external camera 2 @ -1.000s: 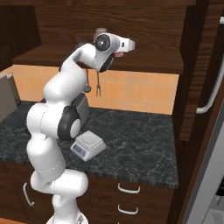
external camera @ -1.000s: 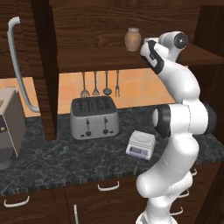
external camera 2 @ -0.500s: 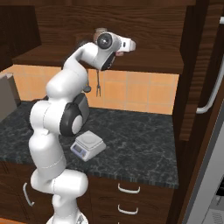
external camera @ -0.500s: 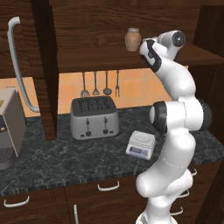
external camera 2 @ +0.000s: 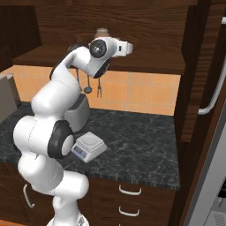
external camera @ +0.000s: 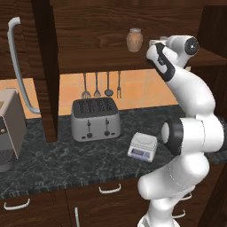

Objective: Pick the canned food and place it on the digital scale for weighing, and close the cabinet.

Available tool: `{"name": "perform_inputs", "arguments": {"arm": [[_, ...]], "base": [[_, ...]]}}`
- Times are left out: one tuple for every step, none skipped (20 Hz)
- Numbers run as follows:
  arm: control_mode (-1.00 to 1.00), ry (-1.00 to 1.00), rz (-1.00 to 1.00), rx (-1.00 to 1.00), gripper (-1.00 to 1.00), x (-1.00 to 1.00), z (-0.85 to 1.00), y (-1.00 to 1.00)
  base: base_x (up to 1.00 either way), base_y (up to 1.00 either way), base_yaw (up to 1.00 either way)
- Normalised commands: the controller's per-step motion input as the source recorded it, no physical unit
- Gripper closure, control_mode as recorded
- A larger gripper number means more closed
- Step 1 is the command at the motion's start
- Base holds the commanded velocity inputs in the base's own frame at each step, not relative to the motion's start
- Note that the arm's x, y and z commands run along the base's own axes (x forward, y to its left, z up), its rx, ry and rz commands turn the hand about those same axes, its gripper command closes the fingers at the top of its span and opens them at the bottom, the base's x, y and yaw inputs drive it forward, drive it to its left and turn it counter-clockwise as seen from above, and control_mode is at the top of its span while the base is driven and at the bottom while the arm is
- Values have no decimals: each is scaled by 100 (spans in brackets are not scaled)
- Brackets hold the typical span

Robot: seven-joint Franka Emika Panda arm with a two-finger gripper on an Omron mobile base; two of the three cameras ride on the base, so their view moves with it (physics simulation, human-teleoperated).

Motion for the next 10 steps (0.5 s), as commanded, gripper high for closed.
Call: {"name": "perform_inputs", "arguments": {"arm": [[-100,-17,0,0,100,-100,-6,44],[-100,-17,0,0,100,-100,-21,62],[-100,-19,0,0,100,-100,-29,51],[-100,-20,0,3,100,-100,-20,32],[-100,-19,0,3,100,-100,-1,20],[-100,-15,0,4,100,-100,0,19],[-100,-10,0,6,100,-100,0,21],[-100,-2,0,5,100,-100,6,11],[-100,0,1,5,100,-100,14,9],[-100,6,4,5,100,-100,14,1]], "base": [[0,0,0],[0,0,0],[0,0,0],[0,0,0],[0,0,0],[0,0,0],[0,0,0],[0,0,0],[0,0,0],[0,0,0]]}}
